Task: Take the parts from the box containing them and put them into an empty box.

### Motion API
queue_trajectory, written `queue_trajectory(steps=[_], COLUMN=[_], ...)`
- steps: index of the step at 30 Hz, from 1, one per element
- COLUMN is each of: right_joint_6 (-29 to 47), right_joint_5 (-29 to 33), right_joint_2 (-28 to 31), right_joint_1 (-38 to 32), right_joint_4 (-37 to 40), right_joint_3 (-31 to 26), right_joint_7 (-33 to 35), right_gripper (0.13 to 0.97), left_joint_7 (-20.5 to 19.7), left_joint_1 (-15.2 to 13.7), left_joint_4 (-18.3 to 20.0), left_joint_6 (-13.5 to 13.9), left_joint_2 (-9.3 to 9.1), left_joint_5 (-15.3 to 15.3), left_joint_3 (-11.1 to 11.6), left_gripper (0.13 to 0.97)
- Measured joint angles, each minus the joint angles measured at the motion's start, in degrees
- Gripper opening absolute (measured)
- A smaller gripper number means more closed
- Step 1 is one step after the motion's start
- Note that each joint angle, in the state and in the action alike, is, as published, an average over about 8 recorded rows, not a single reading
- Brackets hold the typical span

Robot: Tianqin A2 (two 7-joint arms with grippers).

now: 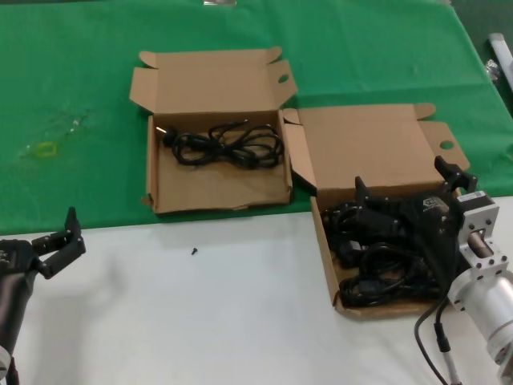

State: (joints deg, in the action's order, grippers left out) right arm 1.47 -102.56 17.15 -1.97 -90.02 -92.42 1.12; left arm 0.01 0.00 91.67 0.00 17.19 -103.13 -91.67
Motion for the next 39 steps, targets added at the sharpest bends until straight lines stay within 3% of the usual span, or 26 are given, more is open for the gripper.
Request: queue_trajectory(steps=[39], right_joint_6=[0.0], right_joint_5=[0.0], right_joint_2=[0.0], right_joint_1=[0.0], right_joint_4=[0.0], right_joint_3=[0.0], right_joint_7=[0.0], right_gripper=[0.966], left_joint_7=[-0.01], left_joint_1=[0.0], left_joint_4=[0.0], left_joint_6=[0.0], left_joint_2=[0.0], left_joint_5=[0.0], left_joint_3=[0.0], left_gripper=[0.966])
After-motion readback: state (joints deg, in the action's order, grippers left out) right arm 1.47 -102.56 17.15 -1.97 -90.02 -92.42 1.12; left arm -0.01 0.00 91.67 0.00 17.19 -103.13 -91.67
